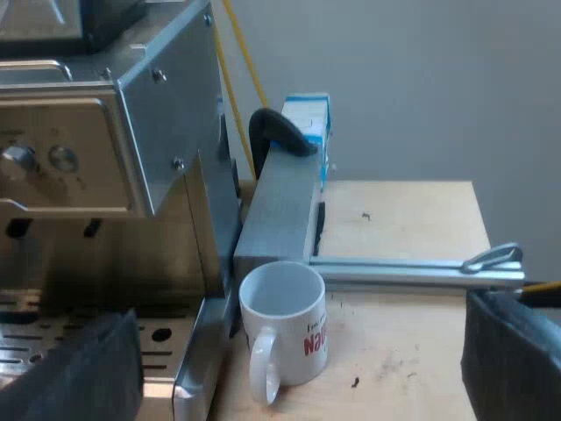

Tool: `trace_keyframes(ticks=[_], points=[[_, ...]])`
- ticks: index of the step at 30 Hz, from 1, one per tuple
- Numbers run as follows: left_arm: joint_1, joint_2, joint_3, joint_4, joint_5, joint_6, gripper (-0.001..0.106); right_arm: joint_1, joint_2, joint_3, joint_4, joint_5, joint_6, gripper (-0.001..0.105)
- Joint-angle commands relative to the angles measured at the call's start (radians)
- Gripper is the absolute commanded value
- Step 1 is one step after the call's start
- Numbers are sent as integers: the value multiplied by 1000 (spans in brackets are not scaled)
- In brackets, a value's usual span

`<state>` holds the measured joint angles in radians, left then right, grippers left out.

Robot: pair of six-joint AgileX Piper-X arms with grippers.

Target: Put the handle in the coffee machine

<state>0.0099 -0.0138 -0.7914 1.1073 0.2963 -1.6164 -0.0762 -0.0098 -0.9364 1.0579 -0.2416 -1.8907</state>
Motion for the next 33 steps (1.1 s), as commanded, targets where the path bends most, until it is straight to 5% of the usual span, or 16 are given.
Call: trace_keyframes(ticks=[1, 9, 16, 33], points=[[-3, -140, 33, -22, -15, -9, 98, -1, -44, 43, -32, -10, 10, 76], [-3, -140, 166, -22, -15, -9, 98, -1, -42, 226, -32, -10, 10, 76], [-3, -138, 237, -22, -15, -9, 98, -1, -42, 286, -32, -10, 10, 76], [-3, -138, 253, -38, -15, -7, 98, -1, -41, 413, -33, -6, 10, 76]])
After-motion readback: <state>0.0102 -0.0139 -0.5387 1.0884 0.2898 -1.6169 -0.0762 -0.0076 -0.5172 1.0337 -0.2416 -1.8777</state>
